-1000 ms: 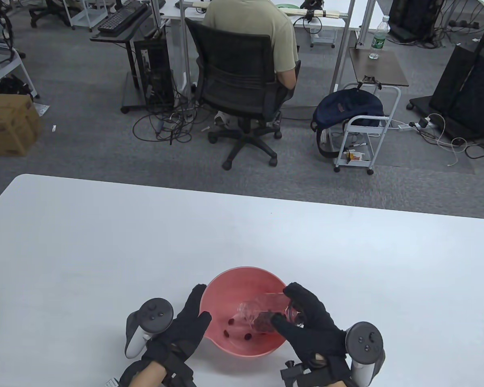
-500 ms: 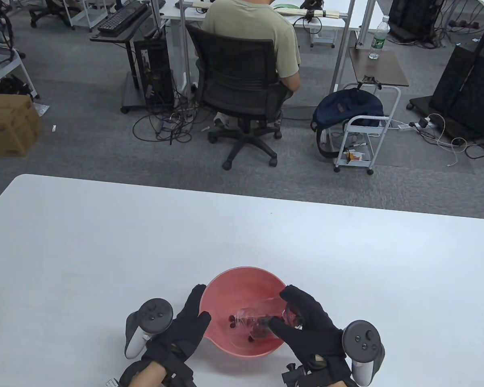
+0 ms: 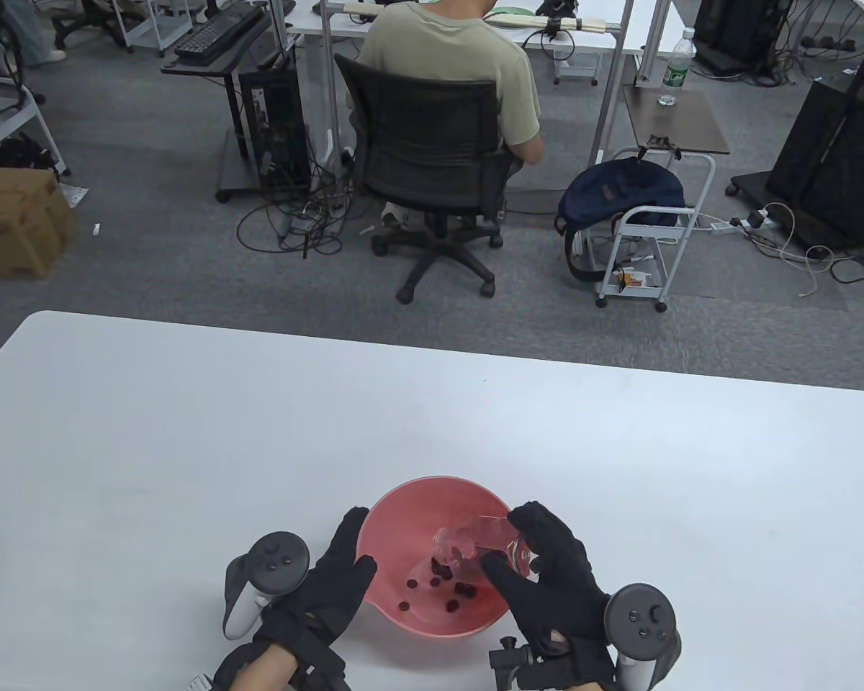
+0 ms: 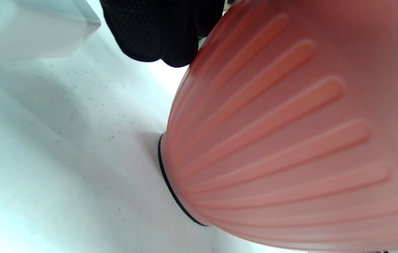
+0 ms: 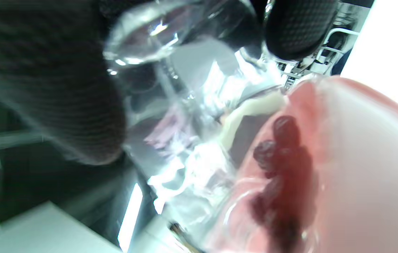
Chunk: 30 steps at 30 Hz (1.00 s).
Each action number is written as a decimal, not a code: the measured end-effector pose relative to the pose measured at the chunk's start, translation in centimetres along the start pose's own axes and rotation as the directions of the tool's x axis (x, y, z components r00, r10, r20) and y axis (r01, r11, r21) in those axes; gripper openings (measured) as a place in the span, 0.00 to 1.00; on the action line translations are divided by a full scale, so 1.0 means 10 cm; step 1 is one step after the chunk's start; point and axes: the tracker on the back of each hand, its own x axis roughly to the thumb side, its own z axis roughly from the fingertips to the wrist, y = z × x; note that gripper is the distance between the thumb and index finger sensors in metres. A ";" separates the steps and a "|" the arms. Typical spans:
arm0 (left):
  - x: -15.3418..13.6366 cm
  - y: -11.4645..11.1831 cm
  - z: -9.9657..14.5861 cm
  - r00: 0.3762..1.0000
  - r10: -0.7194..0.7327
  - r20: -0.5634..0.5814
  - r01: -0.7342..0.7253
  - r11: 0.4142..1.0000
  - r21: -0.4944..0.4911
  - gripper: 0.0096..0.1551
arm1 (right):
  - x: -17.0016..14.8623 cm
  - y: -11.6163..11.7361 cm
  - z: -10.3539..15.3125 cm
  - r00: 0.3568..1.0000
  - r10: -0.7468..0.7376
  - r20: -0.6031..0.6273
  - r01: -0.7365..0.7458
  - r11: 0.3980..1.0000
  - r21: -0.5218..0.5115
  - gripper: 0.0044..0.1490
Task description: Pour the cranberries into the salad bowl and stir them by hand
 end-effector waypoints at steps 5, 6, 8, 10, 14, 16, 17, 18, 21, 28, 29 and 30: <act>0.00 0.00 -0.01 1.000 -0.001 0.000 0.001 1.000 -0.003 0.43 | 0.03 0.00 0.00 0.999 0.035 0.032 -0.033 0.998 -0.059 0.43; 0.00 -0.01 -0.01 1.000 0.000 0.000 0.000 1.000 -0.002 0.43 | 0.02 0.00 0.00 0.998 0.051 0.020 -0.052 0.999 0.006 0.43; 0.00 -0.01 -0.01 1.000 -0.001 -0.001 0.001 1.000 -0.001 0.43 | 0.00 0.04 0.02 0.988 -0.157 -0.001 0.157 0.987 0.030 0.43; -0.01 -0.01 -0.01 1.000 -0.001 0.000 0.001 1.000 -0.004 0.43 | 0.03 0.03 0.03 0.998 -0.060 0.006 0.060 0.993 -0.100 0.43; 0.00 -0.01 -0.01 1.000 0.000 -0.002 0.000 1.000 -0.001 0.43 | 0.00 0.04 0.03 0.978 -0.207 -0.029 0.205 0.978 -0.036 0.43; 0.00 -0.01 -0.01 1.000 0.000 0.000 0.000 1.000 -0.005 0.43 | 0.02 0.01 0.02 0.996 -0.092 -0.007 0.091 0.991 -0.102 0.43; -0.01 -0.01 -0.01 1.000 0.002 0.000 -0.002 1.000 -0.003 0.43 | 0.01 -0.01 -0.01 1.000 0.013 0.008 -0.013 0.999 -0.031 0.43; 0.00 -0.01 -0.01 1.000 0.002 0.000 -0.002 1.000 -0.003 0.43 | -0.01 -0.01 -0.01 1.000 -0.015 0.003 0.015 0.999 0.051 0.43; 0.00 -0.02 -0.01 1.000 0.000 -0.002 0.000 1.000 -0.002 0.43 | -0.01 0.02 0.03 0.986 -0.167 -0.027 0.162 0.978 -0.130 0.43; 0.00 -0.01 -0.01 1.000 0.002 -0.001 -0.002 1.000 -0.005 0.43 | 0.02 0.02 0.02 0.999 -0.049 -0.004 0.049 0.992 -0.113 0.43; 0.00 -0.01 -0.01 1.000 0.004 -0.001 -0.004 1.000 -0.004 0.43 | 0.04 0.01 -0.01 0.998 0.063 0.022 -0.063 0.998 -0.032 0.43; 0.01 -0.01 -0.01 1.000 0.005 -0.001 -0.005 1.000 -0.005 0.43 | 0.03 0.02 -0.01 0.999 0.045 0.018 -0.045 0.998 0.047 0.43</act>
